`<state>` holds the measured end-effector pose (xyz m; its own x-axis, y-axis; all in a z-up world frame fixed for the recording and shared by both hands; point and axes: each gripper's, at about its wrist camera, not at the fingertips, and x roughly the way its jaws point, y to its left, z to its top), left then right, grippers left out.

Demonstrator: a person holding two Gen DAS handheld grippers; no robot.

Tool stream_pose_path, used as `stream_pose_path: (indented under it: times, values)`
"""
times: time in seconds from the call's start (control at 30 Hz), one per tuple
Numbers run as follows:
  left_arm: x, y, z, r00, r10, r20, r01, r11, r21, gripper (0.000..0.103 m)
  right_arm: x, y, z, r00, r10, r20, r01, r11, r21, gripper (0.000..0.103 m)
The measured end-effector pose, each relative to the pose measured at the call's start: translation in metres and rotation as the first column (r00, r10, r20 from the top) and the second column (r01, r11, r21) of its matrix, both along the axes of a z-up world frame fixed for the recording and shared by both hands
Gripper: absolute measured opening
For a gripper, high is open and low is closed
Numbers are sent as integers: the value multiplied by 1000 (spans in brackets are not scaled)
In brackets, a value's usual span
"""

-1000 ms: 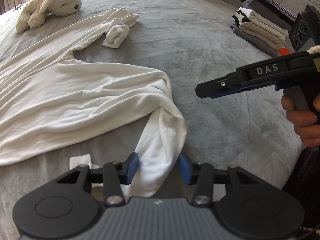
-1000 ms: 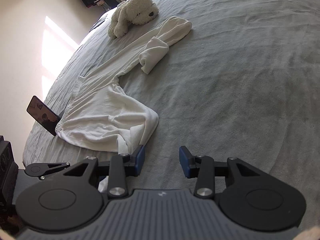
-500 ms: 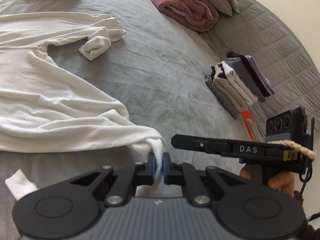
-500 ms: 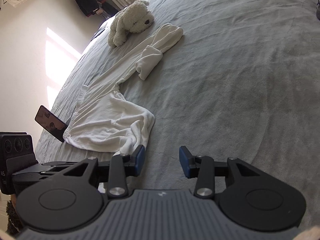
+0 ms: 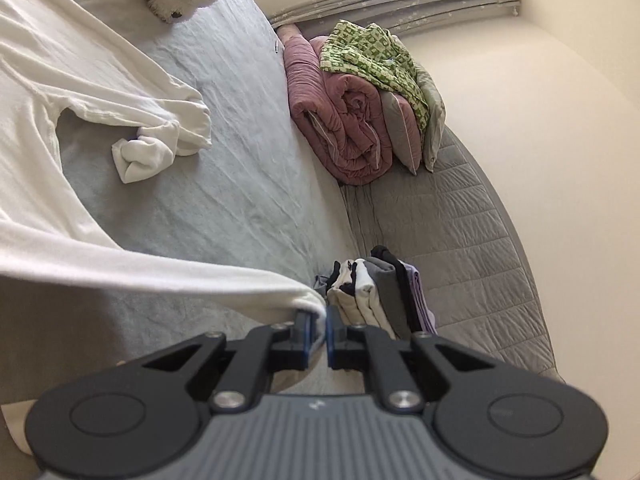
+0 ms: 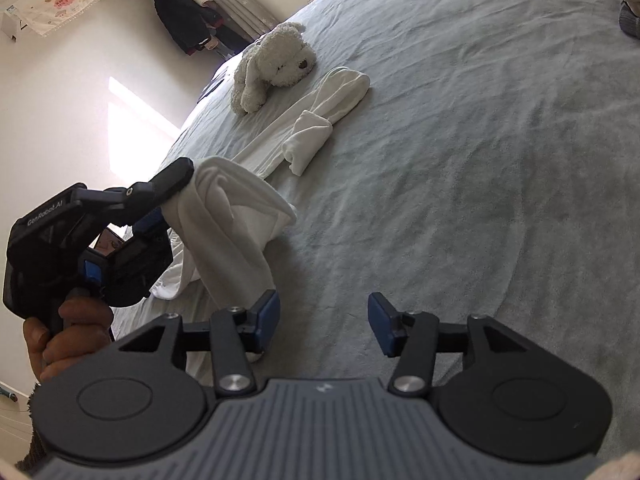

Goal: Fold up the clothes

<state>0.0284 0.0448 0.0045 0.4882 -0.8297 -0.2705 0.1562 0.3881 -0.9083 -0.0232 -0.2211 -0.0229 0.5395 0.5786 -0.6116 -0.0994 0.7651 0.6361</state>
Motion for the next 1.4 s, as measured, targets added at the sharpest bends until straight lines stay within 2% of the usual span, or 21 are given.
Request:
stream_pose_path:
  times: [0.17, 0.37, 0.43, 0.47, 0.5, 0.53, 0.63, 0.77, 1.03, 1.2, 1.4]
  values:
    - [5, 17, -4, 999, 48, -19, -49, 999, -20, 7, 5, 33, -6, 997, 82, 2, -82, 997, -8, 54]
    - [5, 31, -5, 996, 83, -22, -84, 996, -36, 7, 11, 79, -18, 989, 141, 50, -134, 985, -110, 52]
    - [5, 34, -4, 995, 93, -25, -94, 995, -39, 7, 12, 85, -22, 988, 142, 67, -131, 981, -142, 31]
    - [6, 36, -4, 995, 97, -26, -98, 994, -39, 7, 13, 85, -23, 988, 139, 74, -126, 979, -159, 13]
    - [6, 38, -4, 994, 101, -27, -102, 994, -38, 7, 12, 80, -20, 989, 120, 86, -103, 978, -182, 7]
    - [6, 39, -4, 994, 104, -29, -105, 994, -37, 7, 11, 73, -16, 990, 93, 102, -71, 975, -209, 5]
    - [6, 41, -5, 994, 106, -36, -108, 994, -33, 7, 7, 52, -4, 988, 17, 154, 28, 958, -284, 4]
    - [8, 37, -7, 995, 87, -42, -88, 996, -12, 7, 2, 24, 12, 970, -78, 232, 162, 913, -373, 4]
    - [9, 6, -18, 998, -18, -55, 22, 997, 76, 7, 0, -32, 37, 899, -226, 375, 403, 764, -504, 4]
    - [8, 0, -21, 998, -52, -42, 58, 984, 167, 9, 5, -58, 39, 882, -262, 393, 454, 698, -554, 4]
    - [10, 11, -30, 999, -9, -47, 23, 951, 307, 15, 18, -69, 28, 908, -252, 336, 412, 689, -596, 4]
